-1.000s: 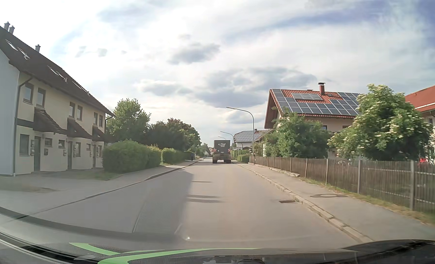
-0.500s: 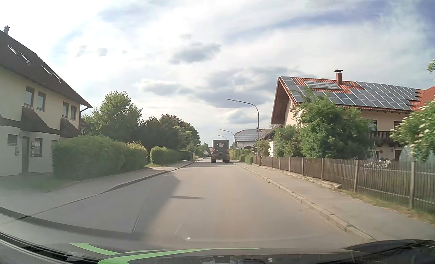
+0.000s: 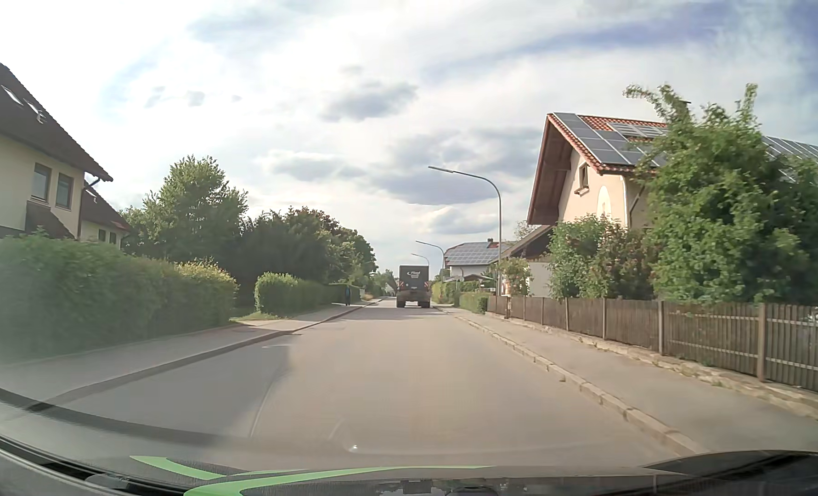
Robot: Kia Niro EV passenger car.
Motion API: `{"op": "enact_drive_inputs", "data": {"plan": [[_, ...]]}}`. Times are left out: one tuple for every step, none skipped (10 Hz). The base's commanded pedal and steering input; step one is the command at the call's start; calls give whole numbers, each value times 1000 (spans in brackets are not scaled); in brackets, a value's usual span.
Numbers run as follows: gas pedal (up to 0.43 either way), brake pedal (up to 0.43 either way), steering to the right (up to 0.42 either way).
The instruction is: Follow the waypoints while adhering to traffic rules and regulations
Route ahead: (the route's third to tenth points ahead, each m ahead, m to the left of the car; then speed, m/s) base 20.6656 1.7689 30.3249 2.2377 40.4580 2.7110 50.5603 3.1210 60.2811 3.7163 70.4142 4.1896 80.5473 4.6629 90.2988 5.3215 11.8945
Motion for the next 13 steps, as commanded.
{"op": "enact_drive_inputs", "data": {"plan": [[130, 0, -7], [130, 0, -7], [130, 0, -7], [130, 0, -7], [130, 0, -7], [130, 0, -7], [130, 0, -7], [130, 0, -7], [130, 0, -7], [130, 0, -7], [130, 0, -7], [130, 0, -7], [130, 0, -7]]}}
